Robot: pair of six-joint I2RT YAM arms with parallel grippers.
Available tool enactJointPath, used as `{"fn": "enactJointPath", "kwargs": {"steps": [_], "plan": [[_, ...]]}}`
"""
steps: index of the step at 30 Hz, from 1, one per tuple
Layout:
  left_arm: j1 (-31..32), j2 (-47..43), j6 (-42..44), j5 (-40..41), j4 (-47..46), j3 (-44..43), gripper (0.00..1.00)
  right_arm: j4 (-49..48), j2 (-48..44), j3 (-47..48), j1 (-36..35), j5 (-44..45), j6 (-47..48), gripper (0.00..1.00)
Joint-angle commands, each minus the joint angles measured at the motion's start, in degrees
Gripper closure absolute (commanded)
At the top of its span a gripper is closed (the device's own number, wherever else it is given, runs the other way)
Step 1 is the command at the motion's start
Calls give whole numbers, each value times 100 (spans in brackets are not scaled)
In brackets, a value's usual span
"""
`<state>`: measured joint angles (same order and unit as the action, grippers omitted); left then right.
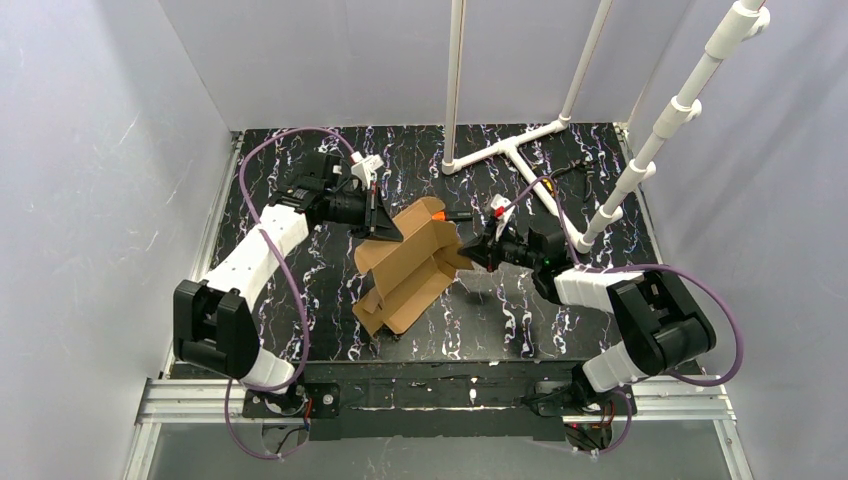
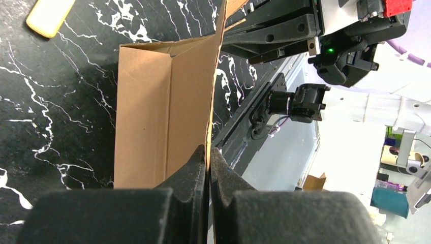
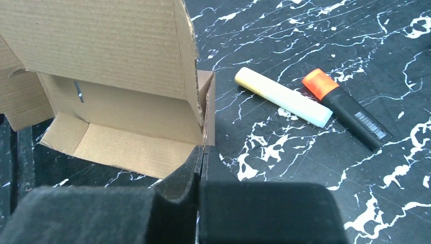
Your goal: Fold the paper box
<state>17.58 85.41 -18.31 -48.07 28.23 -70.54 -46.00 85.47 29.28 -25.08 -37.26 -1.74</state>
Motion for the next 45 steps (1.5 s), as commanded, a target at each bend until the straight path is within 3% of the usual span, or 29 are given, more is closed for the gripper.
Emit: {"fn": "enactJointPath", "kwargs": {"steps": [1,20,45], "plan": [[100,-433,-46,70,12,206,100,-45,-236,-89,-70,-348,151,99],[209,-853,-351,20,-455,920,100,278,-209,-298,-234,-723,607,97],[210,-1563,-828,-113,-1362,1719,100,436,200,-221,-208,-447,585,95]]}}
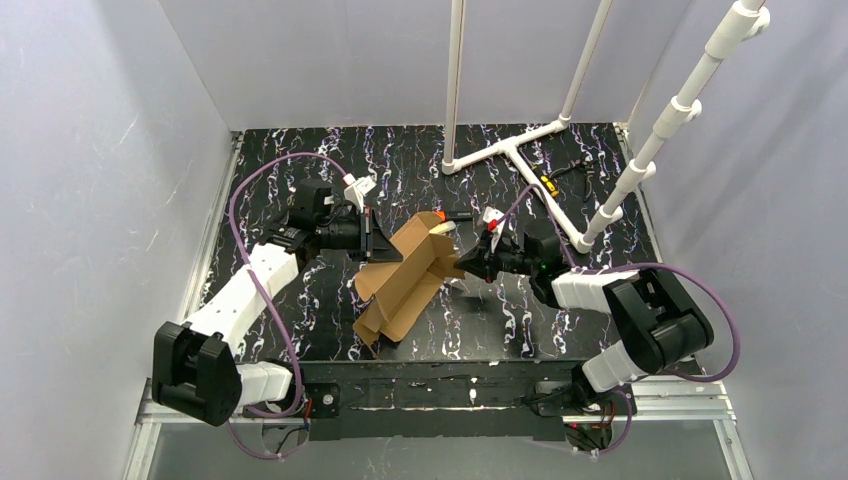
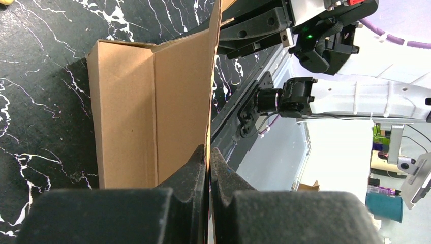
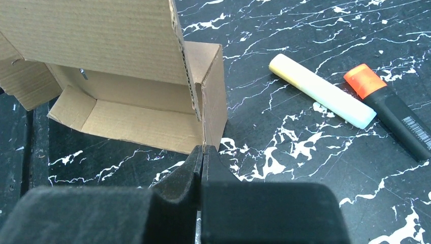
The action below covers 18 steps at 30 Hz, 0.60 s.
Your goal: Fold the paper box
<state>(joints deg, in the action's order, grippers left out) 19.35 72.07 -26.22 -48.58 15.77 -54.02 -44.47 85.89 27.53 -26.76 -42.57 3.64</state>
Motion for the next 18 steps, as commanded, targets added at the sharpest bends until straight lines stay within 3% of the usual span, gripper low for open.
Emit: {"fn": "enactJointPath", "kwargs": {"steps": [1,18], "plan": [[33,-237,-33,-64,-118,74,100,281,169,-41,-39,80,47,95],[38,-244,-95,56,-276,236,100,369,232,31,-89,-98,223,96]]}}
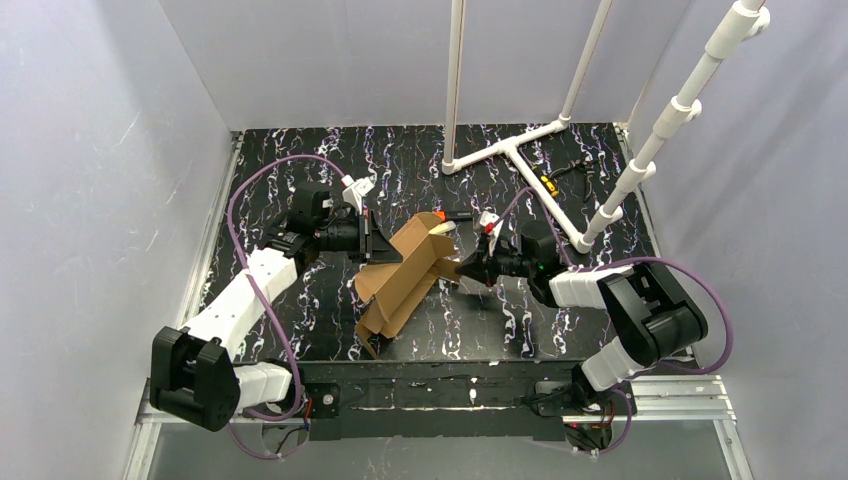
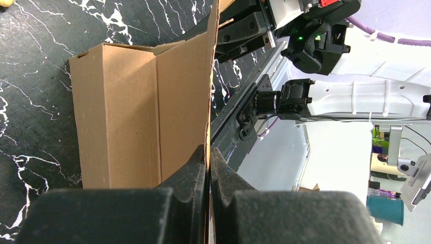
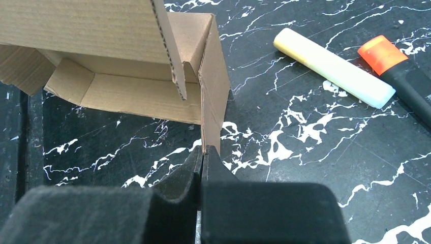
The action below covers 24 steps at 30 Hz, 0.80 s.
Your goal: Fold the paper box
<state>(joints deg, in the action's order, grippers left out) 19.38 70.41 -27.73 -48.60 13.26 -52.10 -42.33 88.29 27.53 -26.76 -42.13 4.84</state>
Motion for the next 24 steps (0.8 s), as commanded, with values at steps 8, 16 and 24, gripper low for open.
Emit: {"fn": "enactJointPath", "kwargs": {"steps": [8,16,24], "plan": [[31,28,118,114,37,-17,100,195,-15,89,-278,-314,137,88],[37,96,271,83,248,-77,100,436,-47,267,-303,-508,262,78],[32,229,563,121,646,-292,100,860,-127,451,-303,-594,556,71]]}}
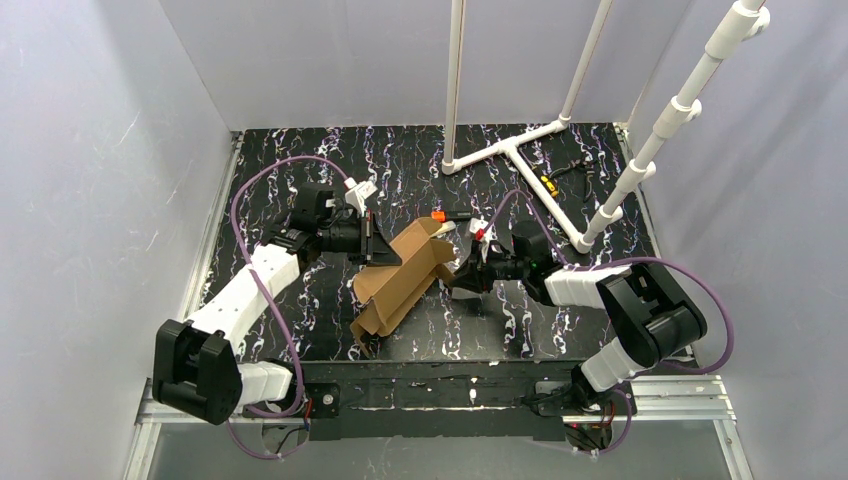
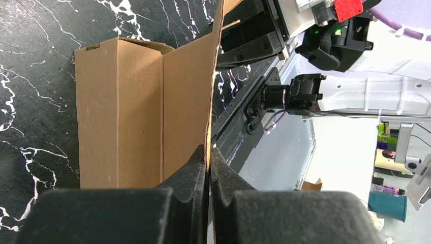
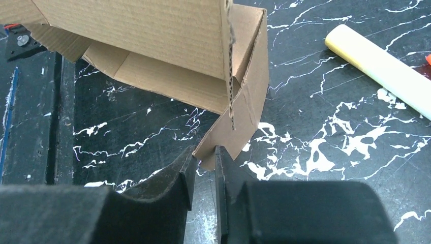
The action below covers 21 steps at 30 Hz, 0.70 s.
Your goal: Fold the paper box
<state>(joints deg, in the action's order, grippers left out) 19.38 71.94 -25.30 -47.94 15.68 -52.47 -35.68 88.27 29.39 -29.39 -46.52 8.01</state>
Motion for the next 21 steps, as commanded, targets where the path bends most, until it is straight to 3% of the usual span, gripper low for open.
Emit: {"fn": "enactJointPath", "kwargs": {"steps": [1,12,18,21], "plan": [[31,77,350,69,447,-280,100,213,-123,273,-41,-162,244,70],[37,85,587,193,751,-418,100,1304,-172,784,96,-292,944,56],[31,79,734,253,842,-497,100,3118,-225,1291,448,-952,2621,37],[32,82,821,256,887,-521,100,3978,-213,1622,601,-1097,3299,32]]}}
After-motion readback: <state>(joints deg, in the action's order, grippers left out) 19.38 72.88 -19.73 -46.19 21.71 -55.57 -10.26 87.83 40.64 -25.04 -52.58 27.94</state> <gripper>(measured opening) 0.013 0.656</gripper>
